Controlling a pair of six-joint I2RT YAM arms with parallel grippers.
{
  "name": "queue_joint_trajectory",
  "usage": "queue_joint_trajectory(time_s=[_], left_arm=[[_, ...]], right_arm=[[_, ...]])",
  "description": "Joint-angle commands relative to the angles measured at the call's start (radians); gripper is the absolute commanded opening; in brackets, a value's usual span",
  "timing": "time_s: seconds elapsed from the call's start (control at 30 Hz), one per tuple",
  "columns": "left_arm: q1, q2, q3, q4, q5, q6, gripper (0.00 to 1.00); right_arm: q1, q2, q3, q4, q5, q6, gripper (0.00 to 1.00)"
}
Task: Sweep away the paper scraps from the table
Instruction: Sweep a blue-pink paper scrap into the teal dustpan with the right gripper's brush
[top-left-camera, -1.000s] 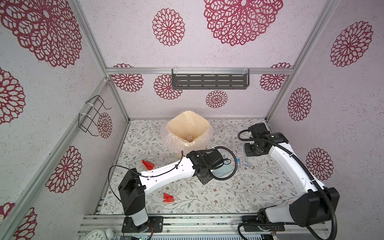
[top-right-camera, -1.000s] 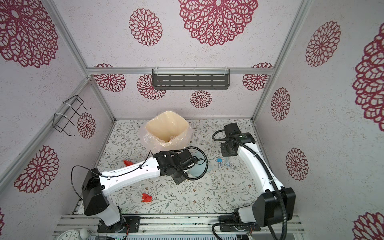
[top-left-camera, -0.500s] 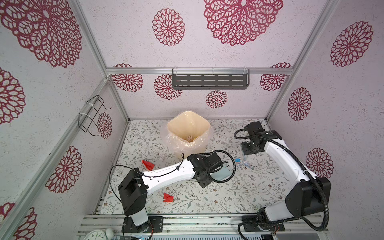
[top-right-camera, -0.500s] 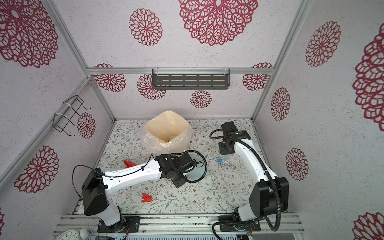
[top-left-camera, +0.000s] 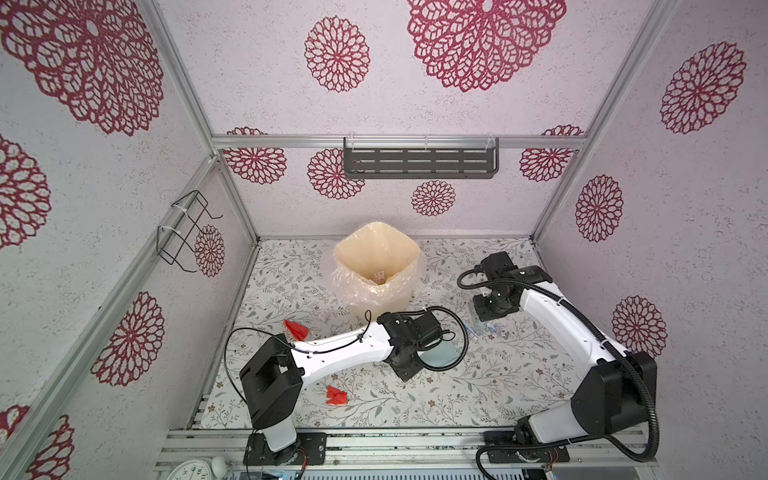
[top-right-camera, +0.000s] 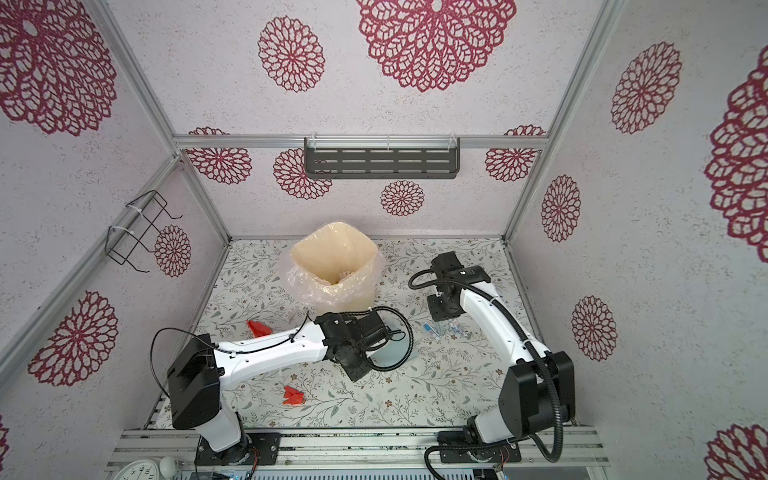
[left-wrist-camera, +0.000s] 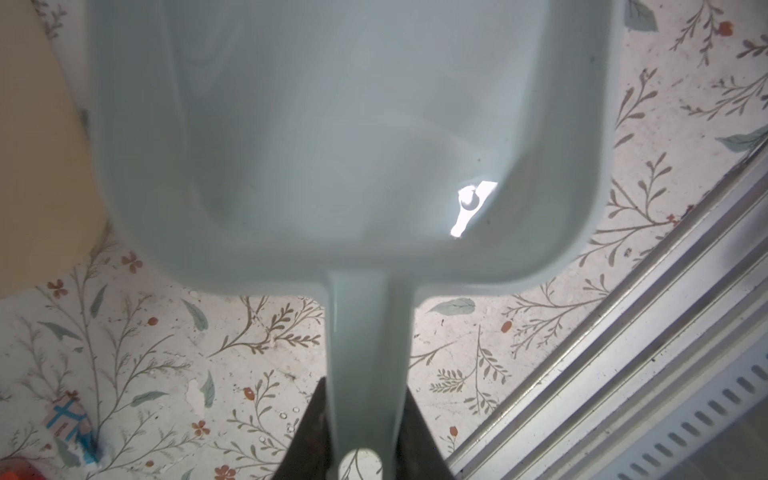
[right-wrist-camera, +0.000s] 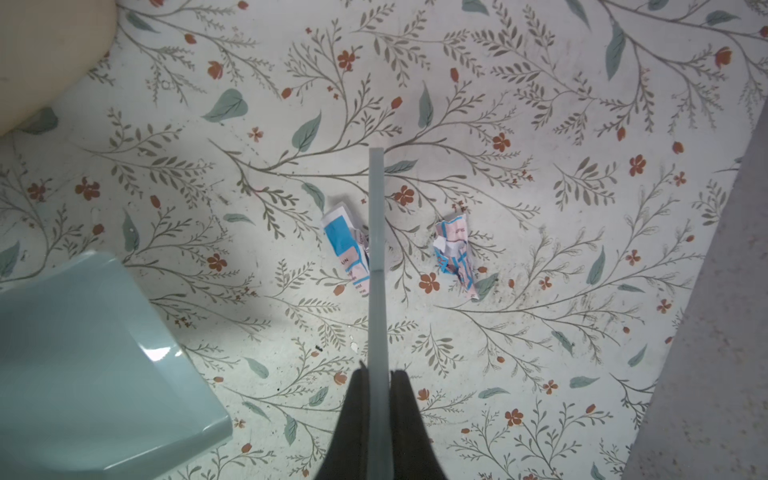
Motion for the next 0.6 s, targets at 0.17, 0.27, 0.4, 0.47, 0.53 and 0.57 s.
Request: queue_joint_trajectory(time_s=[0.17,0.27,0.4,0.47,0.53,0.57], left_arm=[[-0.003,0.058,-0.010,0.036,0.029,0.011,0.00],[-0.002,0.071,-0.010,0.044,0.036,0.012,0.00],[0.000,0.089,-0.010,0.049,0.041,0.017,0.00],[0.002,0.096,-0.010,0.053,0.041,0.019,0.00],[0.007,0.103,-0.006,0.050,0.038,0.022,0.00],[0.007,0.107,-0.003,0.050,0.038,0.024,0.00]], right_arm=[[0.114,-0.052,0.009,-0.093,-0.062,0.056,0.00],[0.125,-0.071,0.029,-0.118,-0.056,0.067,0.00],[0.120,-0.084,0.070,-0.153,0.039,0.060,0.00],[0.111,-0.076,0.080,-0.161,0.065,0.051,0.00],[0.105,-0.061,0.081,-0.157,0.074,0.045,0.00],[0.104,-0.055,0.081,-0.153,0.075,0.042,0.00]])
